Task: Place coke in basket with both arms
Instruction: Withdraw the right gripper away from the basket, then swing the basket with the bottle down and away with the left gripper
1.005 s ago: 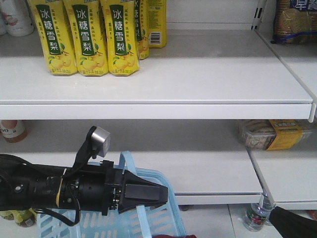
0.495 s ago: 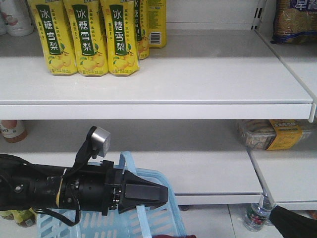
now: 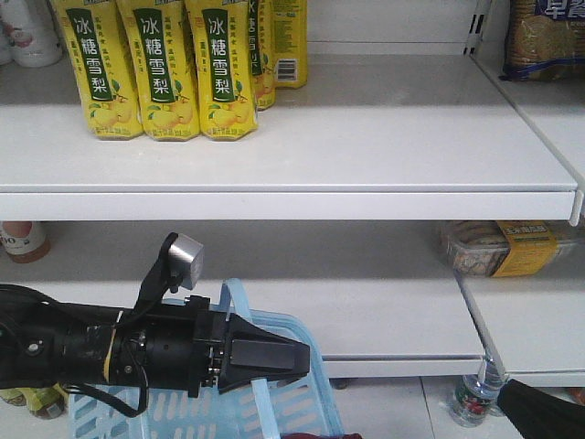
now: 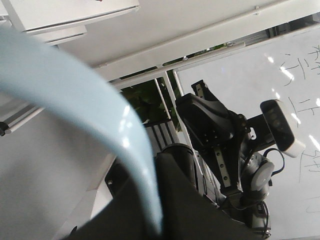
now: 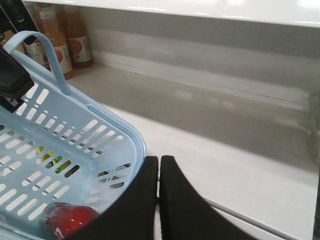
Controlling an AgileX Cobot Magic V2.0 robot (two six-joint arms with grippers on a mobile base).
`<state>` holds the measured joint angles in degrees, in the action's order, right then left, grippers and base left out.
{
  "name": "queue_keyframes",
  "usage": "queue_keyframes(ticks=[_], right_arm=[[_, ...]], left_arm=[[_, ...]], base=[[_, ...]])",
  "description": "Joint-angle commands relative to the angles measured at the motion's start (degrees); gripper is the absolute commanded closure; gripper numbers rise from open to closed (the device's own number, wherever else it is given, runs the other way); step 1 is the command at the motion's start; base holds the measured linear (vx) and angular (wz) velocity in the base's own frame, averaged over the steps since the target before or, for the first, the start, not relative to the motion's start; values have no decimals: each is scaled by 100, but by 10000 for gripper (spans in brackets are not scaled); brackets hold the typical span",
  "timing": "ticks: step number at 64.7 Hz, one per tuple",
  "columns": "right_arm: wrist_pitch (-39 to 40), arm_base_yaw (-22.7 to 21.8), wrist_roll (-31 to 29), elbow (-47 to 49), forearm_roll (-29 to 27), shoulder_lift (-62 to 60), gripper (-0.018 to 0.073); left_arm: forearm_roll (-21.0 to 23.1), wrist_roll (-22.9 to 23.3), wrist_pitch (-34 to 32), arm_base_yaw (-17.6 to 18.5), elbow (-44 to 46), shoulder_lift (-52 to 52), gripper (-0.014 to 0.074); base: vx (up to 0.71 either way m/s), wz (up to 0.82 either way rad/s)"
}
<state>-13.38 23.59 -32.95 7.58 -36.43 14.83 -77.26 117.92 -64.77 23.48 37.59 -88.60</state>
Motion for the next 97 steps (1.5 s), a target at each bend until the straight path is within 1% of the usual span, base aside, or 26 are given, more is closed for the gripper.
queue_keyframes(ticks=[1, 15, 26, 29, 36, 45, 51, 60, 63, 69, 78, 85, 97], right_arm=[[348, -17, -21, 159, -51, 36, 564], [348, -17, -21, 159, -51, 36, 564], [348, -17, -21, 159, -51, 36, 564], [348, -17, -21, 159, -51, 36, 564], [348, -17, -21, 159, -51, 36, 564], [348, -17, -21, 159, -51, 36, 564], [348, -17, -21, 159, -51, 36, 564], [348, -17, -21, 159, -51, 36, 564], [348, -17, -21, 159, -51, 36, 564], [348, -17, -21, 159, -51, 36, 564], [348, -17, -21, 159, -51, 36, 564], [348, -17, -21, 159, -51, 36, 564], [348, -17, -21, 159, -51, 36, 564]], left_arm=[[574, -113, -1393, 8, 153, 226, 601], [572, -66, -1393, 27, 153, 226, 601], [910, -29, -1393, 84, 153, 226, 601], [989, -160, -1393, 122, 153, 237, 601], [1068, -793, -1394, 224, 153, 342, 601], [1093, -1038, -1330, 377, 153, 585, 601], [1050, -1220, -934, 405, 153, 820, 601], [758, -1121, -181, 405, 143, 1157, 601], [658, -1121, -91, 405, 82, 1281, 601], [670, -1115, -83, 405, -118, 1513, 601], [910, -1156, 25, 405, -588, 2005, 601], [1054, -1384, 264, 405, -939, 2403, 601], [1378, -2336, 648, 405, -1435, 3116, 601]], base=[[0, 0], [0, 0], [0, 0], [0, 0], [0, 0], [0, 0], [0, 0], [0, 0], [0, 0], [0, 0], [0, 0], [0, 0], [0, 0]])
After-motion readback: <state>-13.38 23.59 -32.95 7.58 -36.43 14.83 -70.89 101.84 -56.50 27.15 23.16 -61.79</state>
